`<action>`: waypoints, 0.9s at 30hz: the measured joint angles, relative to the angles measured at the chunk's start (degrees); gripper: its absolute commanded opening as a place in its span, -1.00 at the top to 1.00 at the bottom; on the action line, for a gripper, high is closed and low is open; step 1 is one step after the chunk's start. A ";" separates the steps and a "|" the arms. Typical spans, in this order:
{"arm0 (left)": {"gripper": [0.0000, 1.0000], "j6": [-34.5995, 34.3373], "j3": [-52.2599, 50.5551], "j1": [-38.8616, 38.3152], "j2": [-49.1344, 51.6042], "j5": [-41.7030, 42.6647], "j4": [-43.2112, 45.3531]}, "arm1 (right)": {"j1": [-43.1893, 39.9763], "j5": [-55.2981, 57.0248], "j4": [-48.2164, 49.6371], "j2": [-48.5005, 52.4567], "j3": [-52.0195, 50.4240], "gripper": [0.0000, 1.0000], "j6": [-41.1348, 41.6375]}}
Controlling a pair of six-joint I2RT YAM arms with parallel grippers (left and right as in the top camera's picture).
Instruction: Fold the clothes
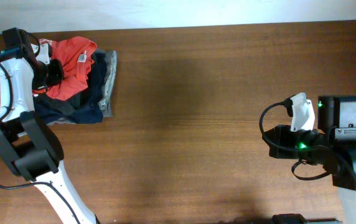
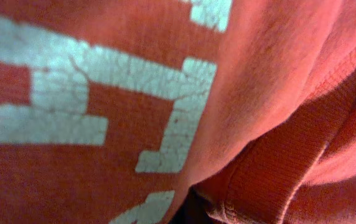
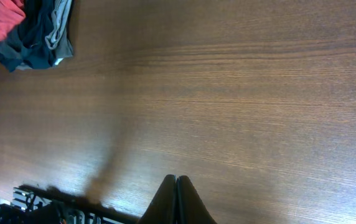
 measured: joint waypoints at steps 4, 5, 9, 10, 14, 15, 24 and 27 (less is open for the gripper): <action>0.35 -0.13 -2.34 0.00 -4.50 -0.83 -3.54 | 0.00 -0.22 0.42 0.00 0.07 0.92 -0.02; 0.17 -0.09 -3.37 0.00 -7.48 -0.76 -5.46 | 0.00 -0.46 0.52 0.00 0.59 0.92 -0.02; -0.50 0.22 -4.61 -0.63 -20.81 0.61 -8.02 | 0.00 -0.61 0.85 0.22 6.27 0.82 -1.03; -0.88 0.33 -4.59 -1.46 -26.36 0.94 -8.90 | 0.00 -0.66 1.05 0.26 9.46 0.75 -2.25; -0.98 1.55 -3.98 -7.21 -44.22 2.23 -16.59 | 0.00 -1.09 1.09 -0.11 19.50 0.18 -7.56; -0.98 1.73 -3.41 -9.01 -48.96 2.56 -20.13 | 0.00 -1.09 0.94 -0.42 21.99 0.06 -10.71; -0.99 1.77 -3.91 -13.57 -61.92 2.36 -36.50 | 0.00 -1.49 -0.66 -0.22 23.15 -0.97 -15.34; -0.98 1.79 -3.93 -13.57 -66.60 1.84 -36.54 | 0.00 -1.49 -2.60 -0.22 23.15 -0.98 -15.47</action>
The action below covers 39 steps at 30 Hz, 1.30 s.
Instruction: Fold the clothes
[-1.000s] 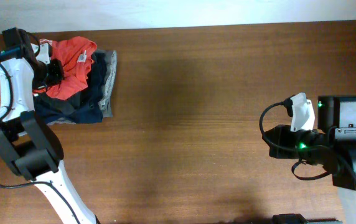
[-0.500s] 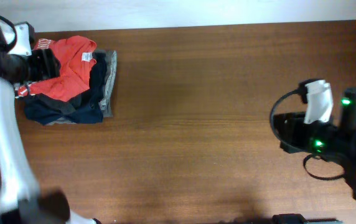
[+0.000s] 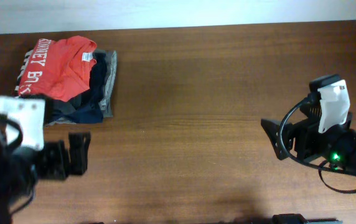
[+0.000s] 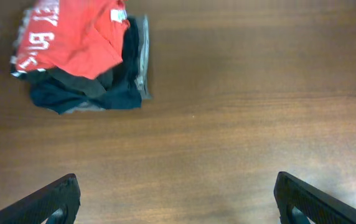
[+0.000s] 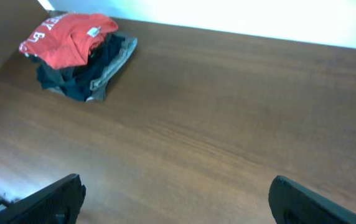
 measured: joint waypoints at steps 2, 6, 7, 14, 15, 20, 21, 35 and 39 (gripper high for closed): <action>-0.98 0.00 0.00 0.00 -2.45 -0.28 0.02 | 0.00 0.00 -1.44 0.00 0.00 -0.98 -0.07; -0.98 0.00 0.00 0.00 -5.75 -0.31 -0.13 | 0.00 0.00 -1.97 0.00 0.00 -0.98 -0.07; -0.98 0.00 0.00 0.00 -5.99 -0.33 -0.13 | 0.00 0.00 -1.97 0.00 0.00 -0.98 -0.07; -0.98 0.00 0.00 0.00 -6.16 -0.33 -0.13 | 0.00 0.00 -2.08 0.00 0.00 -0.98 -0.02; -0.98 -0.02 0.00 0.00 -6.16 -0.31 -0.13 | 0.00 0.00 -2.49 0.00 0.00 -0.97 -0.09; -0.98 0.00 0.00 0.00 -6.16 -0.33 -0.13 | 0.00 0.74 -3.67 -0.07 0.00 -0.98 -0.85; -0.99 0.00 0.00 0.00 -6.16 -0.31 -0.13 | 0.00 0.92 -3.39 -0.24 0.00 -0.98 -1.68; -0.98 -0.02 -0.22 0.00 -6.16 -0.35 -0.22 | 0.00 5.22 40.85 -35.26 -39.17 -0.98 -12.96; -0.98 -0.02 -0.22 0.00 -6.21 -0.35 -0.15 | 0.00 3.61 41.70 -48.00 -60.94 -0.98 -13.38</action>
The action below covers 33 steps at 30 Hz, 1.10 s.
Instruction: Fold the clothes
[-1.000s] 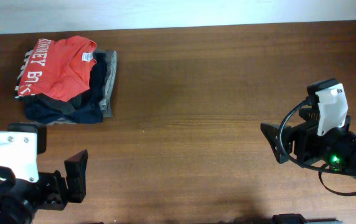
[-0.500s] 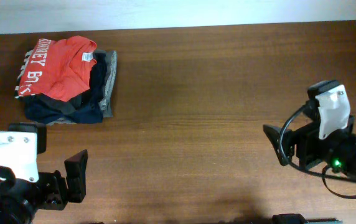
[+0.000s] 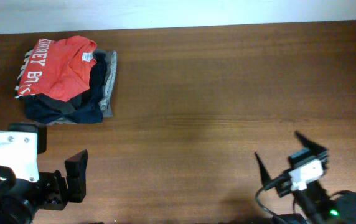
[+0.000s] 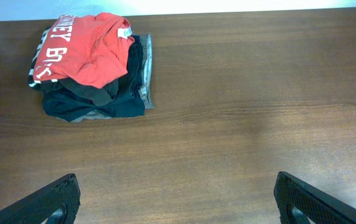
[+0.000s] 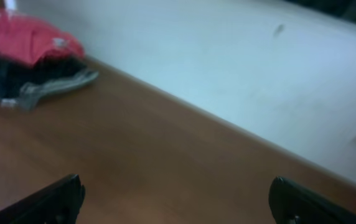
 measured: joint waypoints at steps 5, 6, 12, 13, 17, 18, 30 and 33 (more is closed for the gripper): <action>-0.98 0.00 0.02 0.00 0.00 0.02 0.04 | 0.00 -3.72 5.11 -9.44 -18.01 -0.98 -0.02; -0.98 0.00 0.00 0.00 0.00 0.00 -0.02 | 0.00 -4.48 5.92 -10.01 -20.02 -0.97 -0.04; -0.98 0.00 0.00 0.00 0.00 0.00 0.00 | 0.00 -6.99 15.04 -10.10 -28.41 -0.98 -0.04; -0.98 0.02 0.00 0.00 0.00 0.00 0.02 | 0.00 -7.23 17.94 -10.10 -30.05 -0.98 -0.04; -0.98 0.02 0.00 0.00 0.00 0.00 0.00 | 0.00 -7.48 21.05 -10.10 -31.58 -0.98 -0.02; -0.98 0.02 0.00 0.00 0.00 0.00 0.00 | 0.00 -7.48 21.05 -10.10 -31.65 -0.98 0.00; -0.98 0.02 0.00 0.00 0.00 0.00 0.00 | 0.00 -7.48 21.16 -10.10 -31.67 -0.98 0.00; -0.98 0.02 0.00 0.00 0.00 0.00 0.00 | 0.00 -7.48 21.16 -10.10 -31.67 -0.98 -0.04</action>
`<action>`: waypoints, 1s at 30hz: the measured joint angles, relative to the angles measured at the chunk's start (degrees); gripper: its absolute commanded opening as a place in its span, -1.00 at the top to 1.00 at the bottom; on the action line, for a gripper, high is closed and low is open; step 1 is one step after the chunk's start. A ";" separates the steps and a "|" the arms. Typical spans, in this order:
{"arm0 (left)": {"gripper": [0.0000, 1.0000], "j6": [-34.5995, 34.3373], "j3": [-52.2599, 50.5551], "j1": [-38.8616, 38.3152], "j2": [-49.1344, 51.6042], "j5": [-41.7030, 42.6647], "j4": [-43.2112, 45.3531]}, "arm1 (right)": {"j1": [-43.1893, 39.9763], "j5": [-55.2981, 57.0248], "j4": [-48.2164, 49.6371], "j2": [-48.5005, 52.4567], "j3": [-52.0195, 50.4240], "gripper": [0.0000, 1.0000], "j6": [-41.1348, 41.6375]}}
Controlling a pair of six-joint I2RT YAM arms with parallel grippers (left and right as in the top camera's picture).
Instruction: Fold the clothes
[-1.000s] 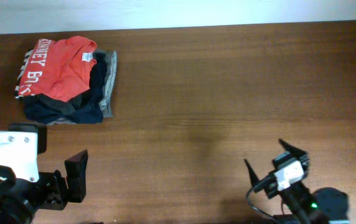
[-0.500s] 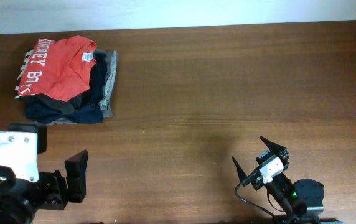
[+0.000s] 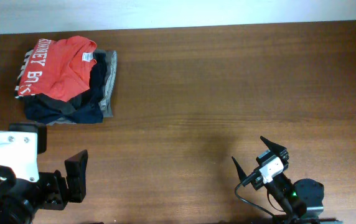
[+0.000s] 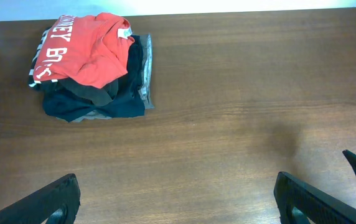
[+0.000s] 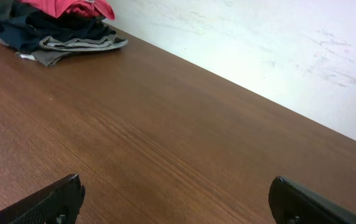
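Note:
A stack of folded clothes sits at the table's far left, with a red shirt (image 3: 58, 59) with white lettering on top of dark garments (image 3: 72, 111) and a grey one (image 3: 109, 84). The left wrist view shows the same red shirt (image 4: 81, 50), and the right wrist view shows the stack's edge (image 5: 53, 28). My left gripper (image 3: 72, 180) is at the front left, well short of the stack, open and empty (image 4: 177, 186). My right gripper (image 3: 248, 149) is low at the front right, open and empty (image 5: 175, 186).
Brown wooden table (image 3: 228, 87) with a white wall (image 5: 259, 43) along its far edge. One fingertip of the right gripper pokes into the left wrist view at the right edge.
My right gripper has shifted a little to the left along the front edge and now looks across the table. The left arm and the stack have not moved.
At first my left gripper was down on the red shirt on the stack and my right gripper was shut at the right side. Then both were open, away from the stack. Since then both arms sit at the table's front, open and empty.

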 measured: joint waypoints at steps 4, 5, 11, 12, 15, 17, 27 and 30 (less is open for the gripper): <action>-0.99 0.00 0.00 0.00 0.00 0.00 0.00 | 0.00 0.00 0.00 0.00 0.00 -0.97 -0.02; -0.98 0.00 0.00 0.00 0.00 -0.31 0.04 | 0.00 0.00 0.00 0.00 0.00 -0.98 0.00; -0.98 0.68 -4.63 -3.96 -2.16 -3.34 12.50 | 0.00 0.00 0.09 0.00 -0.02 -0.97 0.02; -0.98 1.09 -7.48 -6.14 -3.34 -3.45 16.70 | 0.00 0.00 0.15 0.00 -0.02 -0.98 -0.02; -0.98 3.45 -22.16 -12.85 -9.03 -3.67 33.79 | 0.00 -0.04 0.28 -0.04 -0.11 -0.97 0.00; -0.98 4.37 -32.50 -15.30 -12.59 -3.63 41.97 | 0.00 -0.09 0.20 -0.04 -0.11 -0.98 0.02; -0.98 5.75 -82.68 -19.69 -36.28 -3.56 74.47 | 0.00 -0.04 0.42 -0.09 -0.15 -0.98 0.00; -0.98 5.77 -90.07 -19.76 -42.56 -3.45 78.14 | 0.00 -0.02 0.35 -0.09 -0.15 -0.97 0.02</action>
